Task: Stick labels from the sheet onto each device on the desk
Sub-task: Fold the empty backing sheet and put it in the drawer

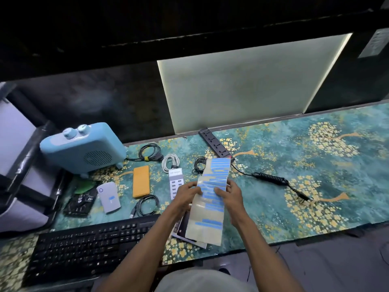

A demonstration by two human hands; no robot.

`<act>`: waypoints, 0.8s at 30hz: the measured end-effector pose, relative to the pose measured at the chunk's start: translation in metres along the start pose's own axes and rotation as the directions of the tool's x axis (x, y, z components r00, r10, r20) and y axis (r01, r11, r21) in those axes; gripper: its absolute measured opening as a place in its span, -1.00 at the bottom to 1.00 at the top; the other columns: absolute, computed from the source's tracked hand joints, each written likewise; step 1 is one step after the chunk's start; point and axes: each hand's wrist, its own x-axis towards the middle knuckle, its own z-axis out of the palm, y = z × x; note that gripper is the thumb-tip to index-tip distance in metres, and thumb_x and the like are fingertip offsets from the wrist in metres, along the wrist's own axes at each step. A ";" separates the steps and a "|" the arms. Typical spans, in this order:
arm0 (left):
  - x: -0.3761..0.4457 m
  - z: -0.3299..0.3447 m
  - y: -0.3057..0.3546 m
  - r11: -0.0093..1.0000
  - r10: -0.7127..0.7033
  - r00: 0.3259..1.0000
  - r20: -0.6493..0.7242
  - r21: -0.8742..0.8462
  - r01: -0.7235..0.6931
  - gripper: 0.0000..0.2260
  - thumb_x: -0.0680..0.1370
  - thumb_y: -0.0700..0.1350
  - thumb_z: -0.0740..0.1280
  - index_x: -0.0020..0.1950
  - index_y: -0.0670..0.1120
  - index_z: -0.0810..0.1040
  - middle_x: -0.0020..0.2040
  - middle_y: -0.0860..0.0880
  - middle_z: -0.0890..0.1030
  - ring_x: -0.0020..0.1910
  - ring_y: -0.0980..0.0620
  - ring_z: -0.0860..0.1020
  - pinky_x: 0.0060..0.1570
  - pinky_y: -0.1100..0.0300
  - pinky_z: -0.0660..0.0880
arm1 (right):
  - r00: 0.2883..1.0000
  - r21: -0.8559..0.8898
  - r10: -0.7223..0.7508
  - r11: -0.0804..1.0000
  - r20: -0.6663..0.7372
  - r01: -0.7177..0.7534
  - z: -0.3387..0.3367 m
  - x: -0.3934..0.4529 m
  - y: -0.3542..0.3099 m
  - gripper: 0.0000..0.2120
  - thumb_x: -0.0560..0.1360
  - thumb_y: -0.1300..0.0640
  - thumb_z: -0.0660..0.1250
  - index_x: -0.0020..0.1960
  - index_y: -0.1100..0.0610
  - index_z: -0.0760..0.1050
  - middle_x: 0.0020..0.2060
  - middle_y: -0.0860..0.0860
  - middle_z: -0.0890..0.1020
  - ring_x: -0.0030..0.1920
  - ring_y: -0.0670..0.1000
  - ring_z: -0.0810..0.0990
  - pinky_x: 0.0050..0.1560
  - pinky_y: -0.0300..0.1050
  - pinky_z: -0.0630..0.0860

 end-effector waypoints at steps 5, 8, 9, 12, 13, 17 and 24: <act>-0.010 -0.034 -0.008 0.994 -0.026 0.997 -0.068 -0.111 0.019 -0.80 0.51 -0.23 0.44 0.11 -0.03 0.66 -0.17 -0.09 0.70 -0.24 -0.10 0.62 -0.25 0.12 0.53 | 0.992 -0.011 -0.073 0.997 0.100 0.075 0.027 -0.003 -0.003 -0.69 0.55 0.41 0.38 0.23 0.15 0.57 0.10 0.11 0.71 -0.01 0.06 0.74 -0.10 0.01 0.66; -0.019 -0.050 -0.013 0.991 -0.014 0.995 -0.098 -0.134 0.001 -0.82 0.50 -0.25 0.44 0.08 -0.09 0.64 -0.20 -0.10 0.67 -0.27 -0.09 0.60 -0.26 0.11 0.54 | 0.986 0.005 -0.056 0.998 0.157 0.056 0.039 -0.007 0.002 -0.66 0.58 0.39 0.34 0.31 0.15 0.54 0.15 0.12 0.69 0.08 0.16 0.71 0.03 0.20 0.66; -0.023 -0.055 -0.015 0.990 -0.008 0.995 -0.101 -0.142 -0.007 -0.85 0.50 -0.23 0.45 0.04 -0.10 0.62 -0.20 -0.09 0.67 -0.30 -0.07 0.60 -0.28 0.12 0.54 | 0.984 0.007 -0.045 0.999 0.170 0.044 0.042 -0.009 0.003 -0.65 0.60 0.39 0.32 0.33 0.14 0.53 0.17 0.10 0.69 0.10 0.17 0.71 0.05 0.21 0.66; -0.036 -0.066 -0.020 0.984 0.032 0.994 -0.105 -0.173 -0.050 -0.85 0.48 -0.13 0.52 -0.05 -0.08 0.58 -0.15 -0.06 0.69 -0.29 -0.05 0.64 -0.32 0.11 0.57 | 0.965 0.005 -0.034 0.999 0.262 0.034 0.054 -0.017 0.003 -0.70 0.62 0.36 0.31 0.26 0.05 0.55 0.09 0.01 0.71 0.03 0.12 0.73 0.00 0.13 0.68; -0.039 -0.070 -0.020 0.981 0.045 0.992 -0.117 -0.180 -0.066 -0.84 0.47 -0.14 0.53 -0.05 -0.09 0.58 -0.12 -0.09 0.70 -0.26 -0.08 0.66 -0.31 0.06 0.60 | 0.955 -0.003 -0.029 1.000 0.295 0.031 0.058 -0.020 0.004 -0.71 0.61 0.35 0.32 0.23 0.05 0.55 0.06 0.00 0.72 -0.02 0.09 0.74 -0.04 0.10 0.69; -0.054 -0.088 -0.025 0.973 0.116 0.971 -0.208 -0.172 -0.153 -0.78 0.43 -0.35 0.51 0.04 -0.19 0.63 -0.05 -0.23 0.70 -0.09 -0.26 0.67 -0.01 -0.27 0.62 | 0.946 -0.004 0.001 1.000 0.323 0.000 0.076 -0.032 0.013 -0.74 0.57 0.31 0.40 0.23 0.15 0.55 0.04 0.15 0.73 0.00 0.20 0.74 -0.04 0.15 0.69; -0.091 -0.128 -0.040 0.956 0.049 0.958 -0.282 -0.266 -0.127 -0.80 0.51 -0.36 0.37 0.04 -0.17 0.72 0.05 -0.25 0.71 0.06 -0.30 0.67 0.10 -0.21 0.61 | 0.962 -0.013 -0.014 1.000 0.271 0.019 0.113 -0.054 0.033 -0.71 0.46 0.56 0.33 -0.02 0.22 0.63 -0.19 0.11 0.70 -0.24 -0.04 0.67 -0.22 -0.11 0.62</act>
